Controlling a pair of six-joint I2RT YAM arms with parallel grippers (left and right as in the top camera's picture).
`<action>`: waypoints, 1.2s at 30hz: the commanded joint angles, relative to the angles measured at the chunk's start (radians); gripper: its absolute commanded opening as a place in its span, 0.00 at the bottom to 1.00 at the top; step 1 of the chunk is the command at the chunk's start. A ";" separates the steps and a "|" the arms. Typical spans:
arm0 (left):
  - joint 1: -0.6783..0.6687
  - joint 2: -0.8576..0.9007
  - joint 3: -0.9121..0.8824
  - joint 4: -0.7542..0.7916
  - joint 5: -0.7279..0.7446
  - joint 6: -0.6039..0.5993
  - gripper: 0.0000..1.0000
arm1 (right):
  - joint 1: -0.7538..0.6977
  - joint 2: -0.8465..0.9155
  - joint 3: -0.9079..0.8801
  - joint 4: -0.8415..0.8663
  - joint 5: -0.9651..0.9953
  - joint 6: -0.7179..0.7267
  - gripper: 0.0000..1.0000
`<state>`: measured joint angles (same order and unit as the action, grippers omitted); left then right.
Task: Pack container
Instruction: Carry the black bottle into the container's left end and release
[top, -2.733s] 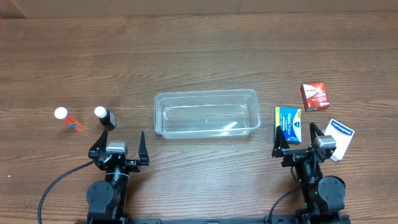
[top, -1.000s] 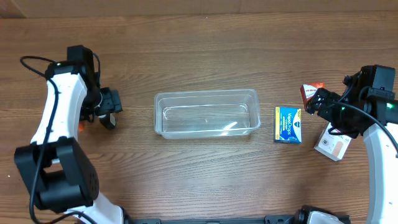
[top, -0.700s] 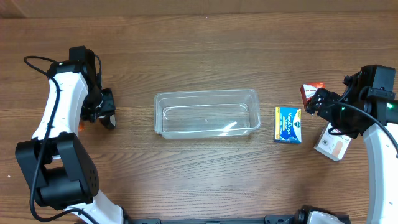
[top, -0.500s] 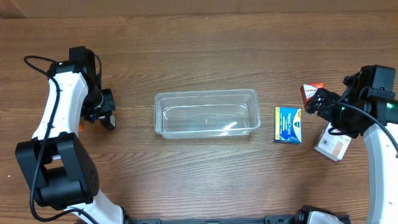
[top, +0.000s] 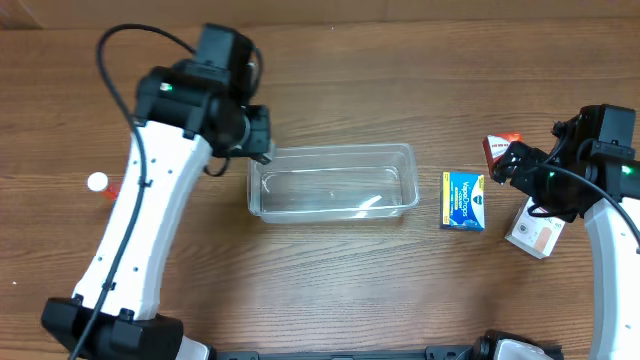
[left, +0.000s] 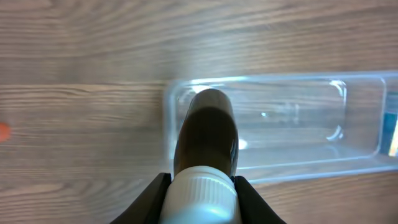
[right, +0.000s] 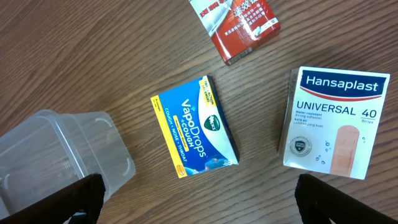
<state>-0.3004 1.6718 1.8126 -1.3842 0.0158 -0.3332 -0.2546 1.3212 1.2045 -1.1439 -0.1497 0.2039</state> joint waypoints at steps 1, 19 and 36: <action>-0.056 0.040 -0.051 0.007 0.003 -0.110 0.04 | -0.002 -0.008 0.026 0.005 -0.002 -0.011 1.00; -0.060 0.290 -0.175 0.206 -0.102 -0.037 0.16 | -0.002 -0.008 0.026 0.009 -0.002 -0.011 1.00; 0.103 -0.015 0.083 -0.104 -0.169 -0.011 1.00 | -0.002 -0.008 0.026 0.005 -0.002 -0.011 1.00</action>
<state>-0.3283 1.8103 1.8553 -1.4502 -0.1104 -0.3439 -0.2546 1.3212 1.2045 -1.1442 -0.1497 0.2043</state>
